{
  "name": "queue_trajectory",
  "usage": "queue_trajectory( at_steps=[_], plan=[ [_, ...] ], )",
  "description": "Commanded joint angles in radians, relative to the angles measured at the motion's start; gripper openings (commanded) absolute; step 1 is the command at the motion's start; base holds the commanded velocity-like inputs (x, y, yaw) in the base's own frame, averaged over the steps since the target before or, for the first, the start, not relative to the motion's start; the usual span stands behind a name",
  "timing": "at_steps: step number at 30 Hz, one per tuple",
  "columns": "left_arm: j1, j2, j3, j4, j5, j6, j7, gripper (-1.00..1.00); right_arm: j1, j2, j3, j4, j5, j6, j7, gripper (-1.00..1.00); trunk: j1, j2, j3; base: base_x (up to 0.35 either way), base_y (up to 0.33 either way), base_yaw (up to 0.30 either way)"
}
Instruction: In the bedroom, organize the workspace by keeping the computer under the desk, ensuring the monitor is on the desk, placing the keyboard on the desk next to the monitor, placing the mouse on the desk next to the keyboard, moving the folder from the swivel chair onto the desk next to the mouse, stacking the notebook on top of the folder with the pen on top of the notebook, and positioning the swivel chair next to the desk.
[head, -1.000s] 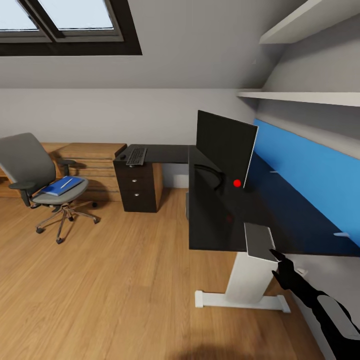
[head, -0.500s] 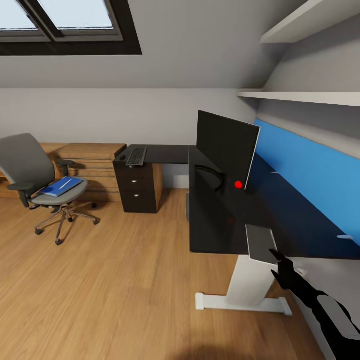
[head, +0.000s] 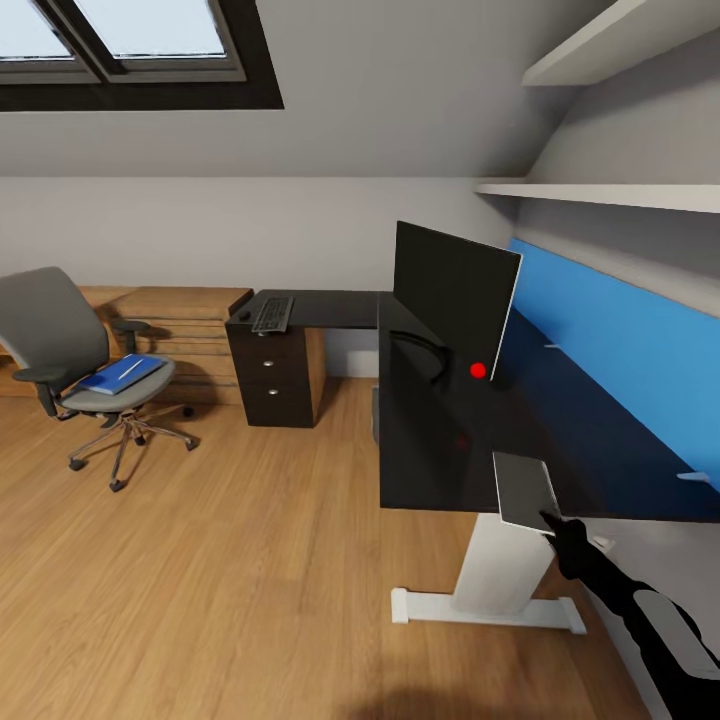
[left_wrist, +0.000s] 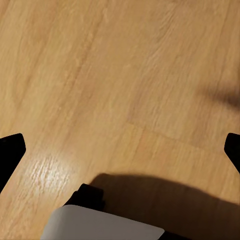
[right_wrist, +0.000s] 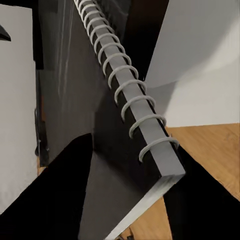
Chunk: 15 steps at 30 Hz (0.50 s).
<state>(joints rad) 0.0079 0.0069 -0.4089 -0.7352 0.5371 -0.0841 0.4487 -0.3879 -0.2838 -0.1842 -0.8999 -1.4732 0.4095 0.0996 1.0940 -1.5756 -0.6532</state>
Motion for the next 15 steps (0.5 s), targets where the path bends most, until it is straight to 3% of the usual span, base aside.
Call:
queue_trajectory(
  at_steps=[1,15],
  plan=[
    [0.0,0.001,-0.005,-0.001,0.011,-0.006,0.005,1.0,0.0,0.0,-0.002,0.001,0.003,0.005,0.0,-1.0,0.0,0.0,-0.001,0.0,0.0,0.0],
    [0.0,0.001,-0.004,-0.001,0.01,-0.006,0.005,1.0,0.0,0.002,-0.001,-0.005,0.004,0.003,0.003,-1.0,0.0,0.0,-0.001,0.0,0.0,0.0]
  ],
)
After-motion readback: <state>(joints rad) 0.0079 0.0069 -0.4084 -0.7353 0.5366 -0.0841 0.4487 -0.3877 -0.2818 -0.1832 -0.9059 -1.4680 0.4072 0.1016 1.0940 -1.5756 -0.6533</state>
